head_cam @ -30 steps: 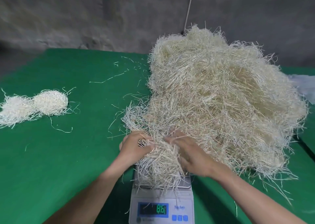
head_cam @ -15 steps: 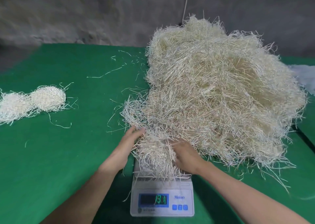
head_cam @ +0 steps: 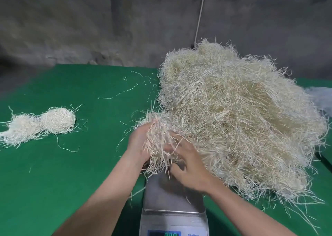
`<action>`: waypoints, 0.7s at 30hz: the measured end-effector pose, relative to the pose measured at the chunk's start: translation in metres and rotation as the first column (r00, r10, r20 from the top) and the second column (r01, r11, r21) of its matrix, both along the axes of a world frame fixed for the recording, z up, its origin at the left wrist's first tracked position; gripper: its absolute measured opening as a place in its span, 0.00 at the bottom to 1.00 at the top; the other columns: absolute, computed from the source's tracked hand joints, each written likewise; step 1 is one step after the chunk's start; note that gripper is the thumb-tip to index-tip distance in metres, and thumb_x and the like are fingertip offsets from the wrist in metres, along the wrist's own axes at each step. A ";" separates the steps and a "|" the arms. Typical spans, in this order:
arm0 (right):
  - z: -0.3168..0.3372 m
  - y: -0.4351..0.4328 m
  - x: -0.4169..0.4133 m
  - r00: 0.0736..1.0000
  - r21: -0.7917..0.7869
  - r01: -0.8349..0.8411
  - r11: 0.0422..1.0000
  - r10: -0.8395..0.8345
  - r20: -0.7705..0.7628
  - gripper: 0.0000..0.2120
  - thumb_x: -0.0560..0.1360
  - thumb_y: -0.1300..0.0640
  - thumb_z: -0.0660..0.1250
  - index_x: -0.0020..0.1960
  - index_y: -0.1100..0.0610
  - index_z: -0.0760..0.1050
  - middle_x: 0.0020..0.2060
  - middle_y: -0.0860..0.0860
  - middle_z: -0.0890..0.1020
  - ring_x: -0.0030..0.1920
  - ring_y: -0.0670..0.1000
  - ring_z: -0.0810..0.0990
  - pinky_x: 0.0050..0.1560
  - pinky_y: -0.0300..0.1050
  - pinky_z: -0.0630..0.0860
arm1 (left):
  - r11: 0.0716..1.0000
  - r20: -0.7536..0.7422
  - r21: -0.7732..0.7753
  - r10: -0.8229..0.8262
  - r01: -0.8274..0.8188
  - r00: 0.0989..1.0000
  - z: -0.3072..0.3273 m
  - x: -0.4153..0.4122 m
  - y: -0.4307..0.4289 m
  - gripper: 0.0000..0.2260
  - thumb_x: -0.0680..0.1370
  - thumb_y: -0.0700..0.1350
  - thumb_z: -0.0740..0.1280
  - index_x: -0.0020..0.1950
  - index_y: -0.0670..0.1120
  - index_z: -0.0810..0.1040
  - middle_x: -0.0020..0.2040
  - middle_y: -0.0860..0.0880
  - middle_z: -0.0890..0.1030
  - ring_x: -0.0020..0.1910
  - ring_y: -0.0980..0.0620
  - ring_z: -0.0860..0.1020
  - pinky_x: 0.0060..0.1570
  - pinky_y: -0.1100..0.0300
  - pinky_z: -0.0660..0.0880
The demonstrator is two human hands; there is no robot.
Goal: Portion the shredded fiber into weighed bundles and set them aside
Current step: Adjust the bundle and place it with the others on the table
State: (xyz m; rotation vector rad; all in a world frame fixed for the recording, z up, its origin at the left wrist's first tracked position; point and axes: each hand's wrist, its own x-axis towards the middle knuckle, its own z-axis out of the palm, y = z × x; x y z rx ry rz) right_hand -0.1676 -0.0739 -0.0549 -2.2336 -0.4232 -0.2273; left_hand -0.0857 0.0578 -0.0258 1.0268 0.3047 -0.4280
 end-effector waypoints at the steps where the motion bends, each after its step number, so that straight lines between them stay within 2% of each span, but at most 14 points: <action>1: 0.004 0.002 0.001 0.995 0.147 0.028 0.989 -0.042 0.089 0.15 0.68 0.52 0.60 0.54 0.42 0.73 0.71 0.42 0.62 0.73 0.43 0.56 0.74 0.44 0.48 | 0.998 0.018 -0.010 0.060 -0.060 0.998 0.002 0.005 0.004 0.14 0.80 0.43 0.60 0.62 0.36 0.74 0.55 0.36 0.79 0.50 0.38 0.80 0.50 0.41 0.78; 3: 0.010 0.007 0.009 0.966 0.356 0.104 0.929 -0.179 0.186 0.14 0.71 0.47 0.60 0.54 0.50 0.73 0.67 0.44 0.68 0.69 0.42 0.63 0.72 0.43 0.58 | 0.988 0.056 -0.027 0.156 -0.155 0.986 0.006 0.012 0.010 0.10 0.80 0.41 0.60 0.54 0.36 0.76 0.47 0.39 0.81 0.46 0.43 0.81 0.51 0.44 0.78; 4: 0.012 0.009 0.016 0.968 0.377 0.125 0.918 -0.196 0.155 0.21 0.71 0.42 0.61 0.60 0.50 0.70 0.69 0.44 0.66 0.70 0.41 0.61 0.72 0.40 0.58 | 0.980 0.068 -0.051 0.198 -0.195 0.978 0.010 0.014 0.012 0.09 0.80 0.41 0.59 0.47 0.37 0.76 0.39 0.42 0.81 0.38 0.46 0.81 0.43 0.50 0.81; 5: 0.013 0.011 0.024 0.979 0.342 0.134 0.930 -0.177 0.098 0.31 0.70 0.36 0.61 0.68 0.49 0.63 0.72 0.42 0.59 0.72 0.41 0.57 0.73 0.39 0.56 | 0.968 0.067 -0.056 0.247 -0.244 0.967 0.014 0.017 0.013 0.10 0.80 0.41 0.59 0.43 0.39 0.76 0.32 0.46 0.81 0.30 0.50 0.81 0.33 0.57 0.81; 6: 0.009 0.011 0.033 0.989 0.263 0.139 0.955 -0.150 0.020 0.42 0.68 0.31 0.61 0.74 0.47 0.51 0.74 0.39 0.52 0.74 0.41 0.53 0.74 0.40 0.53 | 0.955 0.073 -0.051 0.297 -0.294 0.952 0.017 0.020 0.014 0.10 0.80 0.41 0.59 0.43 0.41 0.76 0.30 0.47 0.81 0.26 0.51 0.80 0.29 0.62 0.79; 8: -0.008 0.000 0.047 0.984 0.025 0.111 0.993 -0.106 -0.143 0.50 0.67 0.28 0.61 0.75 0.43 0.35 0.74 0.39 0.49 0.73 0.42 0.54 0.72 0.44 0.54 | 0.955 0.134 -0.045 0.297 -0.294 0.945 0.027 0.026 0.015 0.09 0.80 0.44 0.61 0.53 0.42 0.78 0.41 0.48 0.81 0.37 0.44 0.82 0.44 0.58 0.80; 9: -0.022 -0.011 0.053 0.975 -0.118 0.097 0.988 -0.118 -0.186 0.47 0.70 0.32 0.62 0.76 0.45 0.38 0.73 0.45 0.58 0.69 0.45 0.64 0.70 0.44 0.61 | 0.964 0.175 -0.033 0.267 -0.266 0.948 0.032 0.030 0.016 0.09 0.79 0.45 0.62 0.54 0.42 0.78 0.44 0.49 0.80 0.38 0.44 0.81 0.47 0.55 0.79; 11: -0.047 -0.035 0.062 0.962 -0.383 0.098 0.919 -0.186 -0.201 0.25 0.78 0.49 0.62 0.71 0.55 0.62 0.56 0.55 0.78 0.51 0.50 0.79 0.58 0.48 0.77 | 0.963 0.226 -0.030 0.267 -0.268 0.937 0.040 0.042 0.018 0.07 0.76 0.46 0.65 0.48 0.44 0.79 0.40 0.46 0.81 0.34 0.49 0.80 0.37 0.55 0.81; 12: -0.053 -0.045 0.068 0.953 -0.475 0.133 0.870 -0.244 -0.181 0.13 0.79 0.57 0.60 0.63 0.57 0.70 0.49 0.54 0.80 0.47 0.51 0.80 0.53 0.49 0.79 | 0.958 0.239 -0.029 0.284 -0.285 0.929 0.043 0.048 0.018 0.06 0.75 0.46 0.66 0.47 0.45 0.80 0.37 0.46 0.81 0.32 0.49 0.79 0.32 0.55 0.81; 13: -0.053 -0.050 0.073 0.938 -0.511 0.171 0.842 -0.297 -0.176 0.10 0.79 0.61 0.59 0.58 0.57 0.74 0.47 0.54 0.81 0.46 0.51 0.80 0.52 0.48 0.79 | 0.952 0.247 -0.034 0.303 -0.304 0.920 0.047 0.054 0.019 0.06 0.75 0.46 0.67 0.47 0.45 0.80 0.34 0.46 0.81 0.29 0.49 0.78 0.28 0.55 0.79; 15: -0.045 -0.055 0.085 0.938 -0.340 0.198 0.919 -0.278 -0.206 0.16 0.77 0.62 0.61 0.64 0.54 0.71 0.57 0.52 0.78 0.53 0.47 0.77 0.59 0.48 0.76 | 0.947 0.254 -0.071 0.320 -0.312 0.913 0.050 0.065 0.017 0.08 0.76 0.46 0.66 0.51 0.45 0.80 0.34 0.48 0.81 0.29 0.51 0.78 0.30 0.56 0.78; 17: -0.013 -0.048 0.090 0.957 0.167 0.094 0.981 -0.043 -0.285 0.37 0.71 0.58 0.69 0.74 0.42 0.56 0.70 0.45 0.64 0.65 0.44 0.66 0.68 0.48 0.66 | 0.955 0.204 -0.092 0.296 -0.282 0.933 0.047 0.072 0.007 0.09 0.78 0.46 0.64 0.55 0.45 0.79 0.44 0.47 0.80 0.36 0.53 0.78 0.37 0.54 0.79; 19: 0.022 -0.032 0.092 0.925 0.612 -0.044 0.790 0.263 -0.273 0.49 0.62 0.48 0.77 0.67 0.23 0.47 0.70 0.36 0.54 0.71 0.44 0.56 0.71 0.54 0.60 | 0.962 0.204 -0.032 0.272 -0.271 0.940 0.041 0.071 -0.008 0.11 0.79 0.41 0.61 0.59 0.43 0.77 0.53 0.41 0.79 0.36 0.51 0.79 0.32 0.56 0.78; 21: 0.048 -0.008 0.093 0.948 0.696 -0.089 0.712 0.274 -0.160 0.38 0.61 0.41 0.77 0.57 0.18 0.55 0.69 0.41 0.61 0.70 0.48 0.65 0.65 0.55 0.70 | 0.977 0.294 0.027 0.195 -0.212 0.936 0.028 0.060 -0.027 0.16 0.78 0.41 0.63 0.66 0.44 0.72 0.61 0.41 0.77 0.46 0.48 0.81 0.38 0.55 0.78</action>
